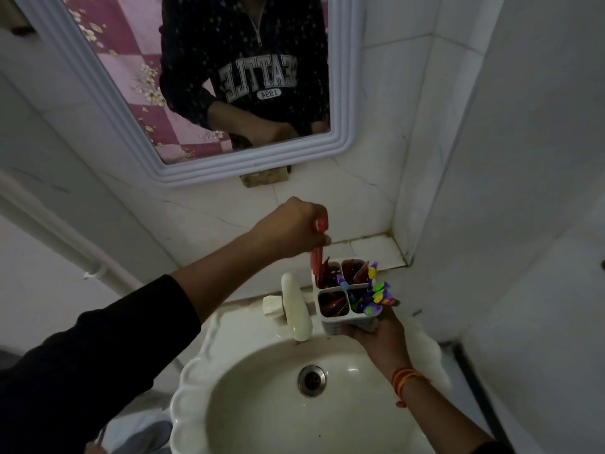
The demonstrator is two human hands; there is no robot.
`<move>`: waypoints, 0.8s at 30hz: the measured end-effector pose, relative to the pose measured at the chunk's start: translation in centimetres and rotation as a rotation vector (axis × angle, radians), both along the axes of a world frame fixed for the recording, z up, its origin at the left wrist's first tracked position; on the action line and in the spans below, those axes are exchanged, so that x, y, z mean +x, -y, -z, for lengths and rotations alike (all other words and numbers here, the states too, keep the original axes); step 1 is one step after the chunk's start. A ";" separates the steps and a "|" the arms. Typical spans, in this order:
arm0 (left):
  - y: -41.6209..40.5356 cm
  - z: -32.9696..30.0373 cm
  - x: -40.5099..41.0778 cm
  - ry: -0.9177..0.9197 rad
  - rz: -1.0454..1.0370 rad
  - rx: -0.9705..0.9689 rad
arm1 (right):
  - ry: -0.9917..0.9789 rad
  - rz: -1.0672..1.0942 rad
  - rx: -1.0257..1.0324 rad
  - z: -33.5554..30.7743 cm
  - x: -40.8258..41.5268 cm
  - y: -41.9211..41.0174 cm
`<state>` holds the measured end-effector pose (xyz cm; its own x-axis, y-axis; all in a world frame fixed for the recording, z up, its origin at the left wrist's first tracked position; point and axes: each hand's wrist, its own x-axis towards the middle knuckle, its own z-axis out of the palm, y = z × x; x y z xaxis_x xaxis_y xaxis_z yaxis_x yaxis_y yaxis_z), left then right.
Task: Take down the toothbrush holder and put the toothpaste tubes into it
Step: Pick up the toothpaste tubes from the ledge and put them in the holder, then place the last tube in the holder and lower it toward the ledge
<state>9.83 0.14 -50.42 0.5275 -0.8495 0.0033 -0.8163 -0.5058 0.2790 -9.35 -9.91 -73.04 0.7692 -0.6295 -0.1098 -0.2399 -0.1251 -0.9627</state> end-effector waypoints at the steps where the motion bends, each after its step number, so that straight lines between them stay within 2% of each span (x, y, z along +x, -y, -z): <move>1: 0.3 0.1 -0.4 -0.049 0.004 0.021 | -0.003 0.003 0.007 0.1 0.0 0.1; 4: 0.9 1.3 -1.1 -0.189 -0.024 0.050 | 0.005 0.005 0.025 0.2 0.0 0.2; 8: 1.1 2.9 -1.2 -0.208 -0.017 0.141 | -0.005 0.011 -0.005 0.0 0.1 0.0; 10: 0.9 3.0 -1.1 -0.276 -0.038 0.131 | -0.009 0.011 -0.001 0.0 0.2 0.0; 14: 1.1 2.8 0.2 -0.461 -0.238 0.036 | -0.019 -0.002 -0.015 -0.1 0.3 0.0; 17: 1.6 3.8 0.7 -0.466 -0.314 0.245 | -0.024 0.019 -0.022 0.0 0.0 -0.2; 19: 2.2 4.6 0.0 -0.590 -0.358 0.341 | -0.031 0.036 -0.024 0.0 -0.1 -0.2; 21: 2.8 5.1 -0.5 -0.660 -0.400 0.291 | -0.048 0.041 -0.051 -0.2 -0.1 0.0; 24: 4.0 5.2 -0.1 -0.658 -0.462 0.126 | -0.067 0.046 -0.132 -1.4 0.4 1.7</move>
<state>9.70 -3.82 -55.63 0.6856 -0.5190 -0.5104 -0.2063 -0.8110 0.5475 -9.00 -11.59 -71.64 0.7328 -0.6764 -0.0740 -0.3116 -0.2368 -0.9202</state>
